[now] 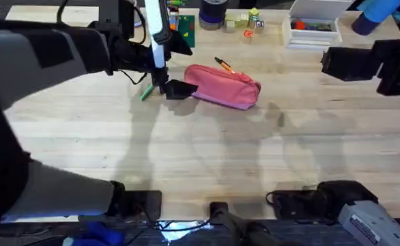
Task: Unzip the bag, pick up the pens from the table one at a time and place them inside, then zip the bag closed.
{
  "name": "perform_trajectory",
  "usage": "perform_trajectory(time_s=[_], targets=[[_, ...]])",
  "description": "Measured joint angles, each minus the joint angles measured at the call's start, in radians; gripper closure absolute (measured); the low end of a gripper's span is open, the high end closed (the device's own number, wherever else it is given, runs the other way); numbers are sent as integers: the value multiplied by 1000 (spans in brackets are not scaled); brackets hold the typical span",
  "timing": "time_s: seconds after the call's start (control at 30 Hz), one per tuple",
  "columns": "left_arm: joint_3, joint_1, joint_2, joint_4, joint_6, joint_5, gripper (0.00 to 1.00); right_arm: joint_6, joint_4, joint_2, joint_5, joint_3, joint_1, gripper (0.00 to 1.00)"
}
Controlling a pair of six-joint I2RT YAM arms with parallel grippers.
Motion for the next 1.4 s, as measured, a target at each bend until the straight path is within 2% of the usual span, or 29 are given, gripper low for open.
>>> perform_trajectory(time_s=[0.17,0.37,0.43,0.5,0.63,0.67,0.7,0.77,1.07,1.4], targets=[[0,-2,43,19,0,0,7,0,0,0,0,0,0,5],[0,-13,56,44,-1,0,206,0,0,0,0,0,0,5],[0,-17,57,49,-1,0,296,0,0,0,0,0,0,5],[0,-20,57,48,-1,1,437,0,0,0,0,0,0,5],[0,-24,57,48,-1,0,739,0,0,0,0,0,0,5],[0,-24,57,47,-1,0,854,0,0,0,0,0,0,5],[0,-24,57,42,2,0,928,0,0,0,0,0,0,5],[0,-27,59,41,0,-1,954,0,0,0,0,0,0,5],[0,-27,59,41,-1,-1,956,0,0,0,-10,0,0,5],[0,-27,59,41,-1,-1,956,0,4,0,-152,0,0,6]])
